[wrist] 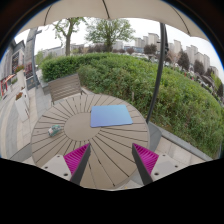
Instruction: Arrange mouse
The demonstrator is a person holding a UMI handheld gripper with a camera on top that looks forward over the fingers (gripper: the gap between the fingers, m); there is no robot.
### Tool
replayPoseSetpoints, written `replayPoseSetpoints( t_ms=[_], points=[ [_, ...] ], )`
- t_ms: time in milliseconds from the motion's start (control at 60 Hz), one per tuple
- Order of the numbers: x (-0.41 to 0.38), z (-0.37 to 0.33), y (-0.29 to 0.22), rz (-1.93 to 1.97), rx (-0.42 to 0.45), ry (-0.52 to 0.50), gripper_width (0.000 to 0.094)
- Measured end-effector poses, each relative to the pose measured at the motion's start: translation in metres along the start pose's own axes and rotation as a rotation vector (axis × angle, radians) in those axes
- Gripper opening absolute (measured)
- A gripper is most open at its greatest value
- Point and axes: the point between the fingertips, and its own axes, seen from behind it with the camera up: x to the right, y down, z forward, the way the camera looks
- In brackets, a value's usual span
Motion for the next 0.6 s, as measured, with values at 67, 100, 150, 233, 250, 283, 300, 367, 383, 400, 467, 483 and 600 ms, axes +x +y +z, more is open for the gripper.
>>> replayPoseSetpoints(
  t_ms=[67,100,150,233,250,283,300,367,383,400,467,483,600],
  points=[
    [0.000,0.006,-0.001,0.019,0.005,-0.021,0.0860],
    [0.000,0.011,0.000,0.019,0.008,-0.024,0.0860],
    [0.003,0.020,0.004,0.017,-0.001,-0.024,0.0861],
    [-0.011,0.028,0.012,0.032,-0.020,-0.039,0.0864],
    [-0.014,0.029,0.012,0.035,-0.022,-0.044,0.0863],
    [-0.021,0.031,0.013,0.038,-0.025,-0.052,0.0863],
    [-0.027,0.036,0.013,0.037,-0.025,-0.052,0.0864],
    [-0.041,0.038,0.015,0.026,-0.027,-0.061,0.0864],
    [-0.046,0.038,0.015,0.022,-0.029,-0.065,0.0862],
    [-0.051,0.039,0.016,0.021,-0.031,-0.070,0.0863],
    [-0.074,0.045,0.018,0.023,-0.039,-0.088,0.0863],
    [-0.080,0.046,0.018,0.023,-0.041,-0.093,0.0864],
    [-0.125,0.054,0.022,0.001,-0.062,-0.118,0.0863]
  ],
)
